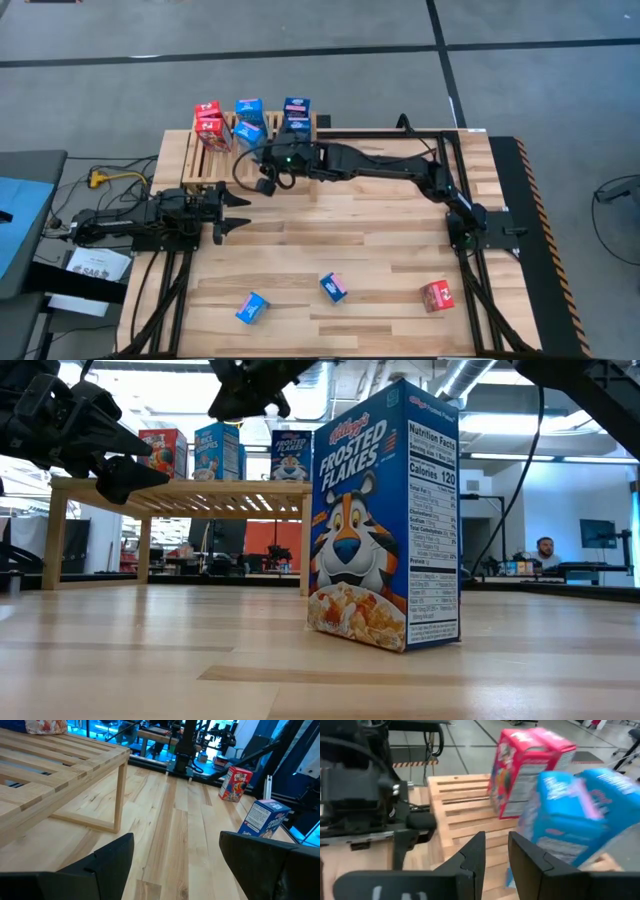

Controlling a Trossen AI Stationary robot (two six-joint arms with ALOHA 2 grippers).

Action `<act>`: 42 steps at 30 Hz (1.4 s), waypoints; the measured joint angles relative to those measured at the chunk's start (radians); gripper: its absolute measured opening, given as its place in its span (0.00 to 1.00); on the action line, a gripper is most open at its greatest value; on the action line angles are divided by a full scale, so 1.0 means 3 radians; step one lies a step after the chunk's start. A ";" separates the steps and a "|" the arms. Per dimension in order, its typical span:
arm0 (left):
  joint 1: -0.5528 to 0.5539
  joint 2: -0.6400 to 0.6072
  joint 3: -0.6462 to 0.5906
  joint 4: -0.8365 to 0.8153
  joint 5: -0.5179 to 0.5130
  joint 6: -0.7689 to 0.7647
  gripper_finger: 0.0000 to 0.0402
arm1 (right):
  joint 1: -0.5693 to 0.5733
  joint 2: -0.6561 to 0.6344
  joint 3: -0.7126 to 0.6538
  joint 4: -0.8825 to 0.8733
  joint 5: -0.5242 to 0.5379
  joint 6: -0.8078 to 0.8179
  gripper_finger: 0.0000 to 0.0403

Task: Stack cereal on shelf
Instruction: Put the top light blue cereal box the aligned with the other light blue cereal box on the shelf

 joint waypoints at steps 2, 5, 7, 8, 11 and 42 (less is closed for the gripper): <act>0.0001 0.0000 0.0000 0.0000 0.0000 0.0001 0.71 | 0.0007 0.0007 -0.0068 0.0069 -0.0002 -0.0003 0.27; 0.0001 0.0000 0.0000 0.0000 -0.0001 0.0001 0.71 | 0.0006 0.0004 -0.0143 0.0220 0.0001 -0.0013 0.27; 0.0001 -0.0001 0.0000 0.0000 0.0000 0.0000 0.71 | 0.0001 0.0004 -0.0148 0.0239 0.0001 -0.0013 0.27; 0.0000 0.0000 0.0001 0.0000 0.0000 0.0001 0.71 | -0.0006 0.0004 -0.0148 0.0251 0.0000 -0.0013 0.27; 0.0000 0.0000 0.0000 0.0000 0.0000 0.0001 0.71 | -0.0041 0.0004 -0.0148 0.0273 -0.0019 -0.0013 0.27; 0.0001 0.0000 0.0000 0.0000 -0.0001 0.0001 0.71 | -0.0172 0.0004 -0.0148 0.0346 0.0023 0.0079 0.27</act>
